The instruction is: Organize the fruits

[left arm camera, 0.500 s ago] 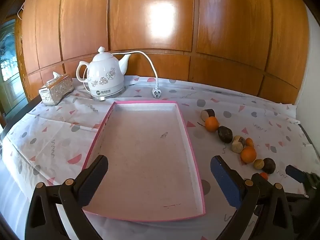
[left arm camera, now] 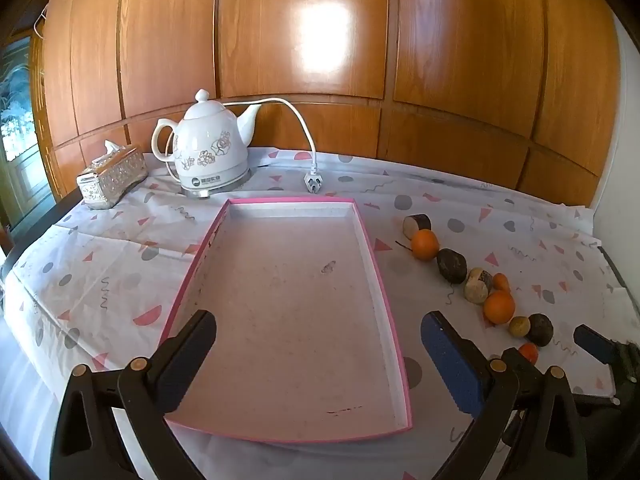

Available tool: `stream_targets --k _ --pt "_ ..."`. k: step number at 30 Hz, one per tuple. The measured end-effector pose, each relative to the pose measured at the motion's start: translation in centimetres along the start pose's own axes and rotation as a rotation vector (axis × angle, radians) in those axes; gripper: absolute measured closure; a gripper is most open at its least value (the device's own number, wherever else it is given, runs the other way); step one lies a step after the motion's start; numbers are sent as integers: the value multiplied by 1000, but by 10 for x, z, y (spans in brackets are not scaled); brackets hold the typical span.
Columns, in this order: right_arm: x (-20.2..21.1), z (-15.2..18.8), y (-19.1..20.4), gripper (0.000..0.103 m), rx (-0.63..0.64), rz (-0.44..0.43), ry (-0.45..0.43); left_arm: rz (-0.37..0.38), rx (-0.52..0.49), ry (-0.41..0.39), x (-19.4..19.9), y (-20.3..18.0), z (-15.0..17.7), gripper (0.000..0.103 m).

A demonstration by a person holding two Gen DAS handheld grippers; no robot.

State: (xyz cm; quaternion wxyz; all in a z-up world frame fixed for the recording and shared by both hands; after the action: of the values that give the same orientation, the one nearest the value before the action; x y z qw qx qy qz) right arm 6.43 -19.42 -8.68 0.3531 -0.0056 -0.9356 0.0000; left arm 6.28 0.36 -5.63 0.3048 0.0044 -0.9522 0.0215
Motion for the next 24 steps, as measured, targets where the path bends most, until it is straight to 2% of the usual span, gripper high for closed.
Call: stream_targets --k 13,24 --pt "4 -1 2 1 9 7 -5 13 6 -3 0 2 4 0" --pt "10 -2 4 1 16 7 -19 14 10 -10 9 -5 -5 0"
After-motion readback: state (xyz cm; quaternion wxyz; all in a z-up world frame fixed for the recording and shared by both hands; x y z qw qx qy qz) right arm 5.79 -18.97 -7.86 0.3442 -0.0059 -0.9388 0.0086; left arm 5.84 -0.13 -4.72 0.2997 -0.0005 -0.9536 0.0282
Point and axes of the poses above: each gripper's, at about its wrist camera, not at the fingertips, and x roughly against the way its jaws point, y to its left, z to its underside, the point moved 8 cm from there along -x, roughly the way its jaws point, and after that the axes turned 2 degrees about -y, right-handed, at the moved point
